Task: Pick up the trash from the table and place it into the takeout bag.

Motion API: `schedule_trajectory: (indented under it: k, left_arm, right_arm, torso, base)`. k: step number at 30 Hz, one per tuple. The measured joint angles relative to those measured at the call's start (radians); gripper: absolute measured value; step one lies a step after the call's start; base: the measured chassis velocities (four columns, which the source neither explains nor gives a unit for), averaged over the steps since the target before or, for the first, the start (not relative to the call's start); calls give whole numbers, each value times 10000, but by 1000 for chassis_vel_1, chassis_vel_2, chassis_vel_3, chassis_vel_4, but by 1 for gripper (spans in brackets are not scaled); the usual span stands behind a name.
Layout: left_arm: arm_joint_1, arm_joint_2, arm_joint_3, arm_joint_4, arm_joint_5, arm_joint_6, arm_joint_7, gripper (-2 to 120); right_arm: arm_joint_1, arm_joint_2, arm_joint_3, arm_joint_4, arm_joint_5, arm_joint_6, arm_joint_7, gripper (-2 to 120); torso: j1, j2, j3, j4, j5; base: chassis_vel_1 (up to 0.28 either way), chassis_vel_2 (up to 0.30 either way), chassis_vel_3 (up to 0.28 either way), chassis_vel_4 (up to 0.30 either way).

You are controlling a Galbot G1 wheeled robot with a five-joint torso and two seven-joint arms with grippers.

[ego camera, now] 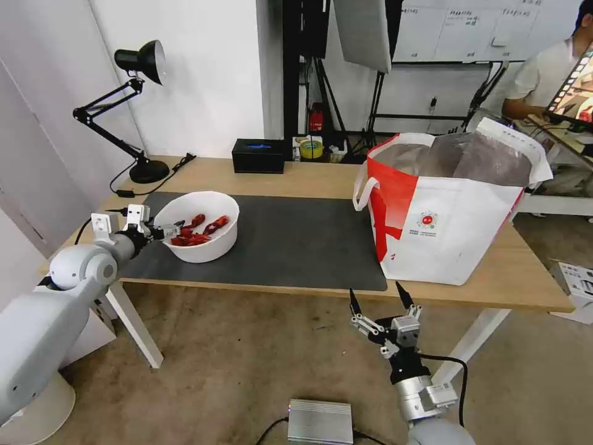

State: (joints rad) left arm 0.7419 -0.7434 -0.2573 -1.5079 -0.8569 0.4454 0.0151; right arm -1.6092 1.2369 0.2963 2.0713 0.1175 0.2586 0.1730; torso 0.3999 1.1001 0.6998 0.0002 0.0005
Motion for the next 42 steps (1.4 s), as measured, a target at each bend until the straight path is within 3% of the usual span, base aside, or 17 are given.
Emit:
schedule_trajectory:
  k: [7, 18, 20, 27, 30, 31, 33, 42]
  left_arm:
    - [-56, -160, 17, 38, 151, 31, -70, 97]
    - [91, -228, 24, -151, 257, 71, 3, 62]
    - [101, -241, 43, -180, 255, 137, 19, 47]
    - [146, -231, 5, -337, 244, 116, 21, 21]
    - [152, -216, -6, -360, 235, 106, 20, 17]
    - [161, -198, -28, -407, 218, 86, 22, 7]
    - [164, -174, -41, -442, 208, 75, 23, 2]
    - [337, 45, -155, -908, -20, 83, -24, 0]
  right_arm:
    - [0, -1, 0, 0, 0, 0, 0, 100]
    - [0, 0, 0, 0, 0, 0, -1, 100]
    - [0, 0, 1, 0, 0, 0, 1, 100]
    - [0, 0, 0, 0, 0, 0, 0, 100]
    - [0, 0, 0, 0, 0, 0, 0, 100]
    - [0, 0, 0, 0, 0, 0, 0, 100]
    - [0, 0, 0, 0, 0, 0, 0, 100]
    - [0, 0, 0, 0, 0, 0, 0, 100]
  torso:
    - [-1, 0, 0, 0, -1]
    - [0, 0, 2, -2, -8]
    - [4, -2, 5, -8, -15]
    - [3, -2, 4, -3, -7]
    - [3, -2, 4, -3, -7]
    - [2, -2, 3, -3, -6]
    - [2, -1, 2, -3, -5]
    - [2, -1, 2, -1, -5]
  base:
    - [0, 0, 0, 0]
    - [0, 0, 0, 0]
    - [0, 0, 0, 0]
    - [0, 0, 0, 0]
    - [0, 0, 0, 0]
    - [0, 0, 0, 0]
    - [0, 0, 0, 0]
    - [0, 0, 0, 0]
